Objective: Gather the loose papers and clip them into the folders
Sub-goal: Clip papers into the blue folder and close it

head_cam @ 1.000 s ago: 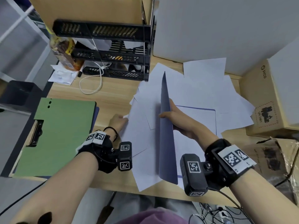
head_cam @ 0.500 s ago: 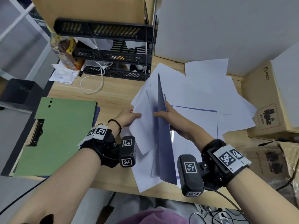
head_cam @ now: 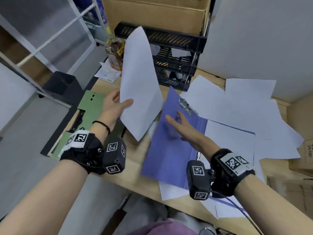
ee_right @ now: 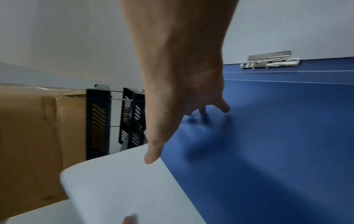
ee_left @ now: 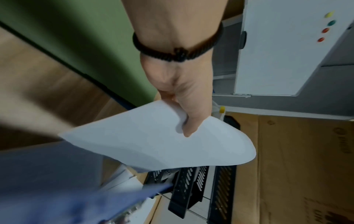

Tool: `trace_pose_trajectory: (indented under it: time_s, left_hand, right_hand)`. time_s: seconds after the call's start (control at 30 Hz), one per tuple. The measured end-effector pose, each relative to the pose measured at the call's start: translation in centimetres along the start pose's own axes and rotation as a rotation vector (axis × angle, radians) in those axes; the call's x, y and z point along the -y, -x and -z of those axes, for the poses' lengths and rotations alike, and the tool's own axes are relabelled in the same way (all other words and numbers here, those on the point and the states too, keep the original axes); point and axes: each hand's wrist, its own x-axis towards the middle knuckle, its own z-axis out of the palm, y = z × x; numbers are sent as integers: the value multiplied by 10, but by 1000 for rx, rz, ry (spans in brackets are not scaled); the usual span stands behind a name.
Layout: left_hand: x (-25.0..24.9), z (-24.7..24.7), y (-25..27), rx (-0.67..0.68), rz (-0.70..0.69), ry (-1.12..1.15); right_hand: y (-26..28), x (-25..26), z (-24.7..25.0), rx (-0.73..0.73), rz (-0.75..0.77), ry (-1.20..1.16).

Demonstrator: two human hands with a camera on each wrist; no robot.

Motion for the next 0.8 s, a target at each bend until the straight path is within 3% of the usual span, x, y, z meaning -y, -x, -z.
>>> trace_pose_trajectory:
  time_s: [0.1, 0.27, 0.37, 0.47, 0.57, 0.67, 0.8]
  left_hand:
    - [-18, 12, 5, -13, -85, 29]
    - [-44, 5, 20, 169, -130, 146]
    - [-36, -12, 19, 345, -19, 161]
    - [-4, -34, 17, 439, 155, 36]
    - [40, -56, 16, 496, 218, -94]
    - [71, -83, 15, 444, 277, -115]
    - [99, -119, 9, 228, 384, -128]
  right_hand:
    - [-5, -17, -10, 68, -76, -5]
    - [-5, -25, -11, 53, -20, -119]
    - [3, -16, 2, 41, 72, -307]
    - [13, -17, 29, 32, 126, -506]
    - [20, -35, 60, -89, 90, -474]
    - [26, -66, 86, -225, -33, -317]
    - [33, -108, 109, -221, -188, -335]
